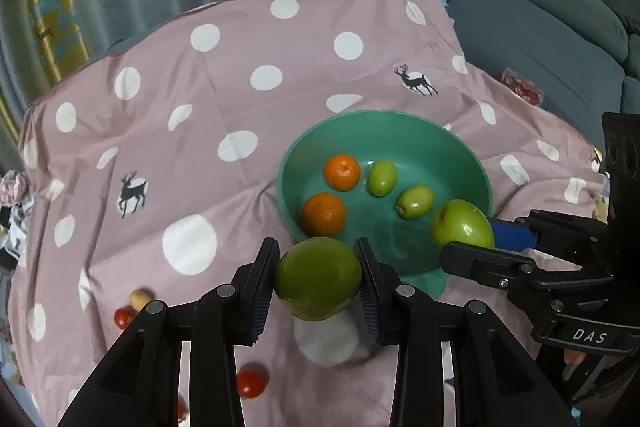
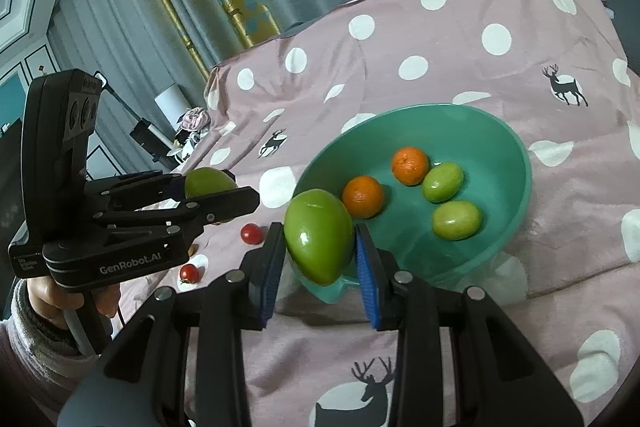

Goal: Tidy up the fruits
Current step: 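Lower both green fruits into the green bowl and open both tools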

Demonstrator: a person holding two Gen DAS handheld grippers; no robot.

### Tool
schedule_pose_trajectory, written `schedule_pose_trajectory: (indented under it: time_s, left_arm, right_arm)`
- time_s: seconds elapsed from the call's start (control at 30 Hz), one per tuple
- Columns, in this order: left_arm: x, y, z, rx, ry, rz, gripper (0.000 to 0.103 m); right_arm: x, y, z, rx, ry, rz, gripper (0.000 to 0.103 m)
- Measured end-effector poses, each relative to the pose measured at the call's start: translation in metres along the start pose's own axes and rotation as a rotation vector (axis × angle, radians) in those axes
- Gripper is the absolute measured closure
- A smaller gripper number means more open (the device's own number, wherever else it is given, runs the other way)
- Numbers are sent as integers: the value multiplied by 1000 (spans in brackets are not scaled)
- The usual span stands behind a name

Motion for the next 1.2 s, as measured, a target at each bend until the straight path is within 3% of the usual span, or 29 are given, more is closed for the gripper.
schedule_pose_trajectory:
  time_s: [1.2]
  left_arm:
    - [36,50,17,-73,116,2,66]
  right_arm:
    - [39,0,9,27,48,-56,68]
Point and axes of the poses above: each gripper's, at about its wrist camera, not at the fingertips, and y roughly the way its jaws point, x to its right, z to its top, the point moved 8 cm from there along y, roughly the way its jaws point, and after that the axes turned 2 degrees about -x, right-handed, at the moved point
